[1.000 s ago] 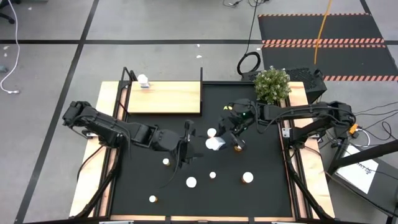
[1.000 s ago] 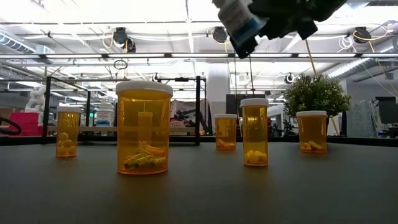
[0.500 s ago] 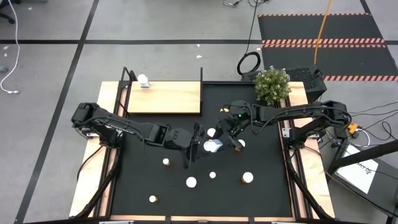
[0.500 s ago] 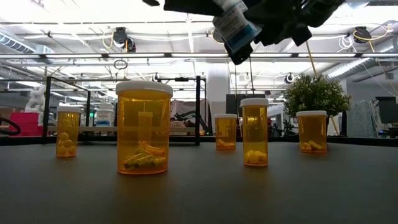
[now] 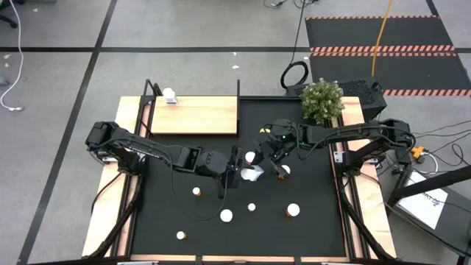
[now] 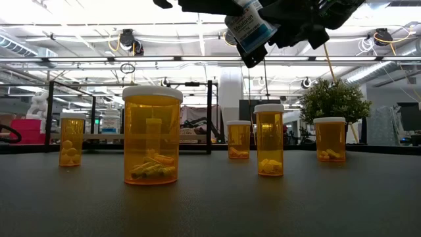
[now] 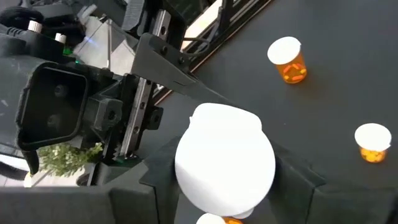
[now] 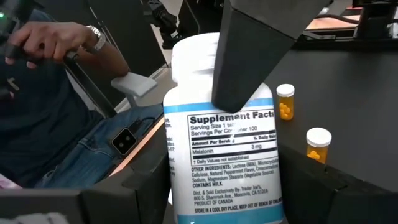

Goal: Pick and place medicine bottles onto shelf by color
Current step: Put the white pill bottle on the shelf aligned with the other white pill bottle on the shelf

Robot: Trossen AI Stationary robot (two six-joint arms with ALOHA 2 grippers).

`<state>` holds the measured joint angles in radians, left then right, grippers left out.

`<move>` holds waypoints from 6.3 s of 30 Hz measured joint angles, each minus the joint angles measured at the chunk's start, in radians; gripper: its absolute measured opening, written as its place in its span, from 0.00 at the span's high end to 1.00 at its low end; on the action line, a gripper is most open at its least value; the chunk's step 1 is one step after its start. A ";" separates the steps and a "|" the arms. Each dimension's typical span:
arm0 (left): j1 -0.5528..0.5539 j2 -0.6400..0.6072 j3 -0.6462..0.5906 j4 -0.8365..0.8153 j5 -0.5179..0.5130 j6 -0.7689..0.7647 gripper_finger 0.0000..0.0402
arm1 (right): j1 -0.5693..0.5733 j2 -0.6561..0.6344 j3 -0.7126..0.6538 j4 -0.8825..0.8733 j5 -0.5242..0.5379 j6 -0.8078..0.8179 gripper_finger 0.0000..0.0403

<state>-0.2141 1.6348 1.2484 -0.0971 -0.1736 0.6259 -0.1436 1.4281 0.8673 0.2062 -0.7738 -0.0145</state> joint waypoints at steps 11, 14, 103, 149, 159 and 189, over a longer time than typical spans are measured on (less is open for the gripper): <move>0.001 -0.002 0.001 -0.032 -0.012 -0.070 0.51 | 0.000 -0.013 0.000 -0.008 0.057 0.028 0.38; 0.001 -0.002 0.001 -0.047 -0.027 -0.107 0.54 | 0.000 -0.033 -0.001 -0.012 0.112 0.018 0.32; 1.249 -0.456 -0.382 -0.763 0.230 0.147 0.53 | -0.001 -0.415 0.001 -0.346 0.594 -0.267 0.21; 1.320 -0.409 -0.382 -0.734 0.246 0.175 0.48 | 0.000 -0.415 0.001 -0.338 0.594 -0.283 0.21; 1.320 -0.409 -0.381 -0.713 0.221 0.156 0.39 | -0.001 -0.415 0.001 -0.338 0.594 -0.282 0.21; 1.266 -0.409 -0.381 -0.689 0.196 0.129 0.39 | 0.000 -0.415 0.001 -0.338 0.594 -0.282 0.21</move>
<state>1.0515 1.2253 0.8675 -0.7864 0.0224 0.7554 -0.1440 1.0134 0.8680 -0.1314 -0.1802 -0.2970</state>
